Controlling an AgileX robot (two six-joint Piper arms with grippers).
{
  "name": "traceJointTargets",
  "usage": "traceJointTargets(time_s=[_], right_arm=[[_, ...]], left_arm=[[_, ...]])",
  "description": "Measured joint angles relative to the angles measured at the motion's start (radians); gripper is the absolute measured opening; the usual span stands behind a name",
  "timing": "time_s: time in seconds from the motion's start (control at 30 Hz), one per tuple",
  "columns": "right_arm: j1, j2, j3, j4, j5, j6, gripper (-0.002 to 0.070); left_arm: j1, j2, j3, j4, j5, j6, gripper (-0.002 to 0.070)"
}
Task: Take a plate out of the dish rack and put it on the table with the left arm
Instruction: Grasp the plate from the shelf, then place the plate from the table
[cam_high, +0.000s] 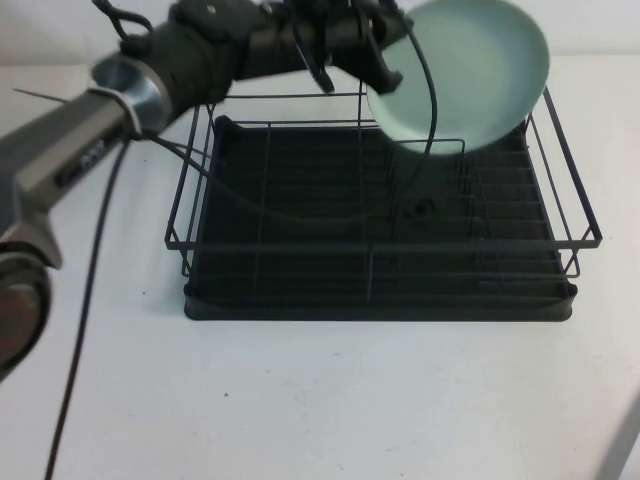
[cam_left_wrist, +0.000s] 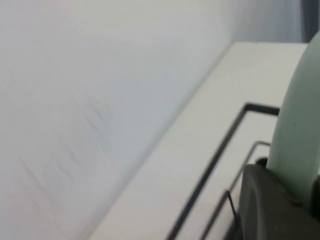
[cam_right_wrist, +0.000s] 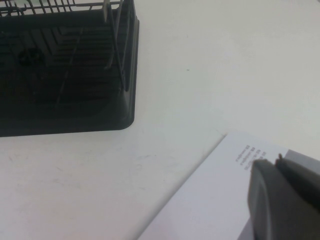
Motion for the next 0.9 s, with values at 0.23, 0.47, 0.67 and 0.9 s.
traceJointTargets(time_s=[0.23,0.47,0.67,0.9], right_arm=[[0.0,0.0,0.0,0.0,0.0,0.0,-0.0021],[0.0,0.0,0.0,0.0,0.0,0.0,-0.002],[0.0,0.0,0.0,0.0,0.0,0.0,-0.002],[0.0,0.0,0.0,0.0,0.0,0.0,-0.002]], left_arm=[[0.0,-0.207,0.0,0.054,-0.03,-0.068,0.0007],[0.011,-0.325,-0.004,0.401,0.196,-0.542,0.0004],[0.113,-0.316,-0.004,0.53,0.647,-0.911,0.0004],[0.171,-0.328,0.143,0.489,0.757,-1.035,0.0004]])
